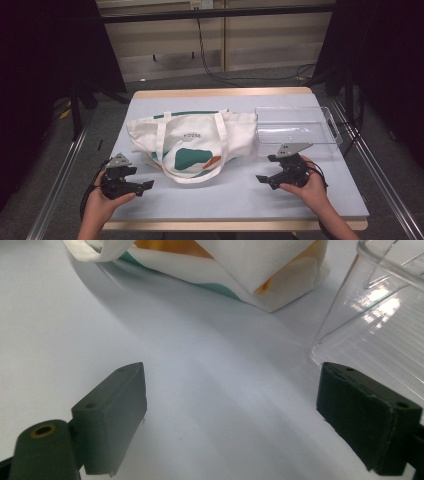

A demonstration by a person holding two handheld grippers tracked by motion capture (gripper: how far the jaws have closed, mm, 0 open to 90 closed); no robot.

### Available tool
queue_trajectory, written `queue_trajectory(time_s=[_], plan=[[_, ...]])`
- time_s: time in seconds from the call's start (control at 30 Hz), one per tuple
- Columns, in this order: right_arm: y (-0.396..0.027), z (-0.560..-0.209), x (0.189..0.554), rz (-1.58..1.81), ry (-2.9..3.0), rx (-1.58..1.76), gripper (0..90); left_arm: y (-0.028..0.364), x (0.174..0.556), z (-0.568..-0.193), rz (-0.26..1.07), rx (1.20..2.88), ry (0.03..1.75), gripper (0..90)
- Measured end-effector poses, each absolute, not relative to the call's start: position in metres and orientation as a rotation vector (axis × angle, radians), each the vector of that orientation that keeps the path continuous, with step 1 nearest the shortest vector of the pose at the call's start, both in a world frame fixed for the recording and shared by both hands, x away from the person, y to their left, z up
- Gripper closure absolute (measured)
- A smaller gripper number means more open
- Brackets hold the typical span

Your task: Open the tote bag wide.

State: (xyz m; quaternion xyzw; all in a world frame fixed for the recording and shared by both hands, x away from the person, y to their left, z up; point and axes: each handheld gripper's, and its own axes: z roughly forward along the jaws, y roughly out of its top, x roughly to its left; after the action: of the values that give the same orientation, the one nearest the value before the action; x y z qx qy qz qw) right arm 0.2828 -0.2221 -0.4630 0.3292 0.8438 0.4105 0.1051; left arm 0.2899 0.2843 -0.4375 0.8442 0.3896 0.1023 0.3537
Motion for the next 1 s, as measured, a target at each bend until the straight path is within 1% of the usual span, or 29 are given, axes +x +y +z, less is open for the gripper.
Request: queue_trajectory(time_s=[0.33,0.4,0.63,0.77,1.0], plan=[[-0.221,-0.457,0.287,1.234,2.485,0.961,12.1,0.28,0.288,-0.419,0.266,2.129,0.989,16.5],[-0.22,-0.455,0.288,1.231,2.482,0.962,12.2,0.278,0.288,-0.416,0.266,2.123,0.975,18.6],[-0.217,-0.453,0.292,1.235,2.491,0.963,12.4,0.259,0.29,-0.396,0.311,2.12,0.947,18.9],[-0.218,-0.448,0.295,1.245,2.493,0.957,12.9,0.25,0.295,-0.388,0.312,2.104,0.967,19.7],[-0.222,-0.439,0.297,1.249,2.495,0.947,12.9,0.234,0.307,-0.376,0.356,2.118,0.984,24.7]])
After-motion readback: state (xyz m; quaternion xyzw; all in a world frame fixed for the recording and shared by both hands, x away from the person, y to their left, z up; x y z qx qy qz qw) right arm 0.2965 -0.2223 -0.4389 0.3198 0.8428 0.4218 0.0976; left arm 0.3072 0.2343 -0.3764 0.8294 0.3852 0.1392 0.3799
